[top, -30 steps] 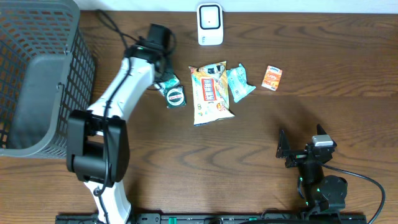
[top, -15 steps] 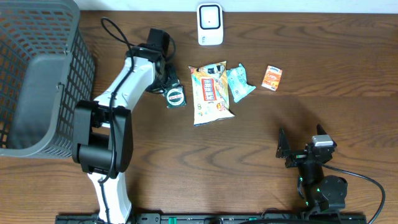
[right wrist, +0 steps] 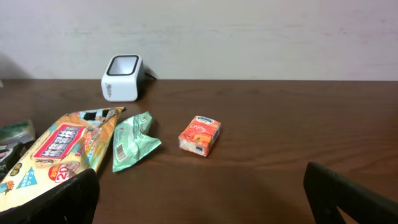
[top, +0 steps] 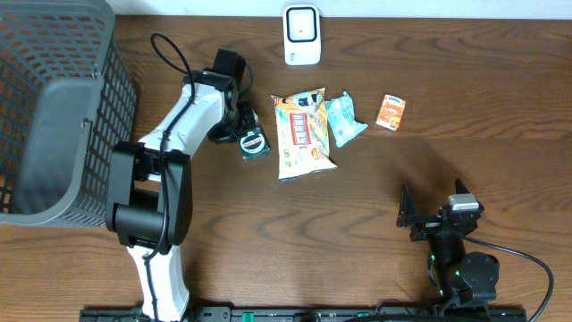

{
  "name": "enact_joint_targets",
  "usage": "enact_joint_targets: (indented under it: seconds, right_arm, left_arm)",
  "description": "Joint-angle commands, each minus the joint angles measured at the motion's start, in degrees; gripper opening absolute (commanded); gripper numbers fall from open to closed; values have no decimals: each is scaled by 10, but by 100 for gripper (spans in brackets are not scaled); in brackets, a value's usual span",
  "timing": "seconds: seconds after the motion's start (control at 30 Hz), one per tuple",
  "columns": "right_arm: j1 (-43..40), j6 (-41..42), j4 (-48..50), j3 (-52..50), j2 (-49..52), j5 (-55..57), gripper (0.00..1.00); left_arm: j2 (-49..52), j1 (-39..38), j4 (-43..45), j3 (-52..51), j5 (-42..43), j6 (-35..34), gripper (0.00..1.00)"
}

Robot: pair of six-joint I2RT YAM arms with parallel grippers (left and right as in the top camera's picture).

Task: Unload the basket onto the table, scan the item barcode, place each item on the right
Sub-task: 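Lower the Zam-Buk tin beside the tissue pack and open the left gripper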

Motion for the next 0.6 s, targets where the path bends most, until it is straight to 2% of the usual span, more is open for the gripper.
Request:
enact_joint_targets:
  seconds: [0.0, 0.07, 0.13, 0.23, 0.27, 0.33, 0.5, 0.57]
  right_arm:
    - [-4, 4, -3, 0, 1, 5, 99]
    - [-4, 4, -3, 0, 1, 5, 99]
    - [-4, 4, -3, 0, 1, 5, 99]
    - [-4, 4, -3, 0, 1, 5, 99]
    - [-4, 4, -3, 0, 1, 5, 99]
    - [-4, 4, -3, 0, 1, 5, 99]
    - [-4, 4, -3, 0, 1, 5, 99]
    - [-4, 4, -3, 0, 1, 5, 99]
  left_arm:
    - [-18, -1, -10, 3, 12, 13, 8]
    - [-35, -1, -10, 4, 3, 21, 9]
    - [-53, 0, -10, 5, -12, 21, 16]
    - [-111, 1, -14, 6, -18, 21, 48]
    - [-133, 1, -19, 6, -18, 21, 70]
    - [-158, 1, -35, 6, -18, 21, 86]
    - [-198, 2, -95, 6, -76, 20, 98]
    - [-205, 2, -118, 6, -86, 20, 98]
